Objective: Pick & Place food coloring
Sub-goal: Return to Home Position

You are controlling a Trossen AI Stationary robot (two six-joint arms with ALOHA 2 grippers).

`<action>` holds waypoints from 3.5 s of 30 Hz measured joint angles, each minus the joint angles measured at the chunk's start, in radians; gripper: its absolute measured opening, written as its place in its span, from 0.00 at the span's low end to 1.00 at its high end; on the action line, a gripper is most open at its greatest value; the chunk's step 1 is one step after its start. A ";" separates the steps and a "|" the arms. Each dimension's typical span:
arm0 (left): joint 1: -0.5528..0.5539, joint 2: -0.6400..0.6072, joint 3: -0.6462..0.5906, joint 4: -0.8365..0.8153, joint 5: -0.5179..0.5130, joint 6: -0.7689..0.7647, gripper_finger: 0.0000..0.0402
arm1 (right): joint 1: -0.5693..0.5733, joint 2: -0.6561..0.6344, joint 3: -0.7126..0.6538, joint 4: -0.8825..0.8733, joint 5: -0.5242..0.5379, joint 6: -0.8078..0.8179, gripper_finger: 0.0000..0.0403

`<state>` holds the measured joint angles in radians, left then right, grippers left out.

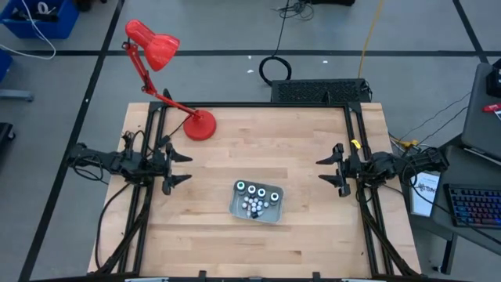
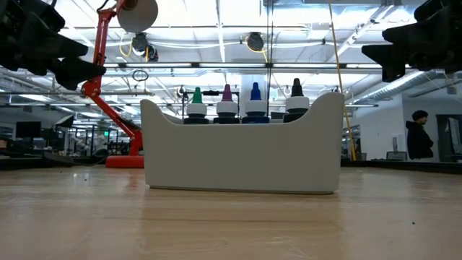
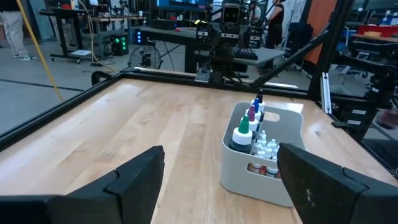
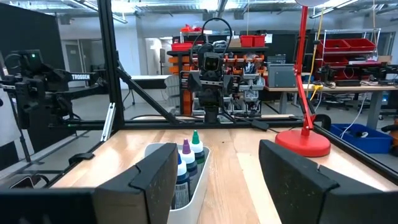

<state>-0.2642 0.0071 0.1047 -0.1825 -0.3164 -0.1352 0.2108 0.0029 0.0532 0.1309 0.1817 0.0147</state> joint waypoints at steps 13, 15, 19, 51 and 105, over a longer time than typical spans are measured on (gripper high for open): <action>0.000 0.000 0.000 0.000 0.000 0.000 0.76 | 0.000 0.000 -0.001 0.000 0.000 0.000 0.53; 0.000 0.000 0.000 0.000 0.000 0.000 0.75 | 0.000 0.000 -0.001 0.000 0.000 0.000 0.53; 0.000 0.000 0.000 0.000 0.000 0.000 0.77 | 0.000 0.000 -0.001 0.000 0.000 0.000 0.53; 0.000 0.000 0.000 0.000 0.000 0.000 0.76 | 0.000 0.000 -0.001 0.000 0.000 0.000 0.53; 0.000 0.000 0.000 0.000 0.000 0.000 0.77 | 0.000 0.000 -0.001 0.000 0.000 0.000 0.53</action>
<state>-0.2642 0.0074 0.1047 -0.1825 -0.3164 -0.1352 0.2111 0.0032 0.0525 0.1307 0.1814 0.0151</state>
